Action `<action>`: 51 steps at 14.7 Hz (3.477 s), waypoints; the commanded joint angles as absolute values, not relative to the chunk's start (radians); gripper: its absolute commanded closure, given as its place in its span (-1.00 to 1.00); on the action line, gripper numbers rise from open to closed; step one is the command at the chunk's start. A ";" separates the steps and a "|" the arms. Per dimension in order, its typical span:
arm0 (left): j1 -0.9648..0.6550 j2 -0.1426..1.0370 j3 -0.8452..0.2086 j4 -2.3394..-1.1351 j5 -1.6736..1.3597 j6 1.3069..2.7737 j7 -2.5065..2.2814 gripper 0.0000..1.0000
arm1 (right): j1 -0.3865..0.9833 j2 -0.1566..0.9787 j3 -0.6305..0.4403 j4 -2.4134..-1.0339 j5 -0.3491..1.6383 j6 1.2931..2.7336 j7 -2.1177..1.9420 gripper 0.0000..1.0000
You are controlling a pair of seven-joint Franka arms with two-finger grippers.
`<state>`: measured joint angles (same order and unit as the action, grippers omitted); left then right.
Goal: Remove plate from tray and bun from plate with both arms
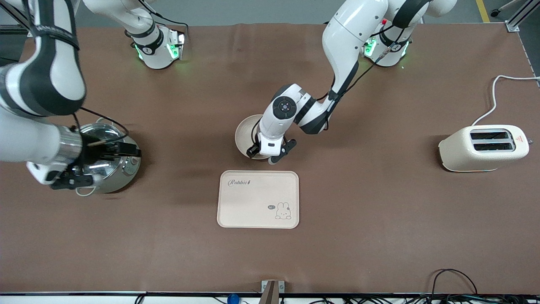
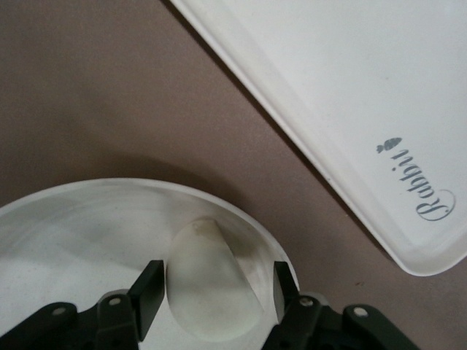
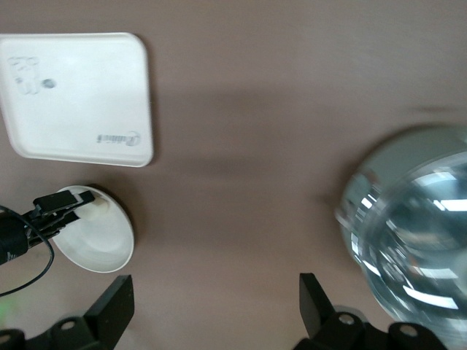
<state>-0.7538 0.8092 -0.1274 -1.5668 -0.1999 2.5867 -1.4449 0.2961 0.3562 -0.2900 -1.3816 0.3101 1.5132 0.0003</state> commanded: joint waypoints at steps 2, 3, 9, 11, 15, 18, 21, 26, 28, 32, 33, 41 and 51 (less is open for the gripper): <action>-0.772 0.818 -0.117 -1.546 -0.164 2.583 -1.460 0.01 | 0.295 0.283 -0.316 -1.350 0.151 1.436 0.080 -1.00; -0.772 0.818 -0.117 -1.546 -0.164 2.582 -1.460 0.17 | 0.291 0.258 -0.319 -1.353 0.120 1.421 0.074 -1.00; -0.747 0.731 -0.110 -1.539 -0.083 2.444 -1.460 0.40 | 0.128 0.141 -0.293 -1.415 0.025 1.328 0.008 -1.00; -0.715 0.651 -0.063 -1.539 0.001 2.352 -1.454 0.40 | 0.054 0.101 -0.223 -1.492 0.011 1.396 0.005 -1.00; -0.545 0.617 -0.051 -1.549 0.130 2.293 -1.346 0.35 | 0.018 0.018 -0.183 -1.637 0.003 1.542 -0.005 -1.00; -0.392 0.624 -0.054 -1.555 0.205 2.244 -1.197 0.35 | 0.021 0.014 -0.181 -1.574 0.002 1.488 -0.043 -1.00; -0.273 0.652 -0.054 -1.571 0.207 2.243 -0.993 0.35 | 0.041 -0.011 -0.166 -1.572 0.000 1.471 -0.032 -1.00; -0.176 0.716 -0.060 -1.569 0.193 2.249 -0.893 0.14 | 0.071 -0.009 -0.161 -1.577 -0.002 1.480 -0.026 -1.00; -0.181 0.716 -0.058 -1.575 0.192 2.246 -0.893 -0.53 | 0.067 -0.005 -0.161 -1.572 -0.002 1.491 -0.026 -1.00; -0.176 0.697 -0.060 -1.568 0.193 2.232 -0.841 -1.00 | 0.074 -0.005 -0.160 -1.575 0.000 1.488 -0.026 -1.00; -0.176 0.675 -0.060 -1.563 0.193 2.212 -0.839 -1.00 | 0.074 -0.005 -0.161 -1.575 0.002 1.489 -0.025 -1.00; -0.158 0.271 -0.066 -1.555 0.184 1.900 -0.507 -1.00 | 0.072 -0.005 -0.161 -1.580 0.002 1.485 -0.025 -1.00; -0.117 -0.159 -0.063 -1.707 0.019 1.583 -0.137 -1.00 | 0.072 -0.006 -0.161 -1.582 0.002 1.476 -0.025 -1.00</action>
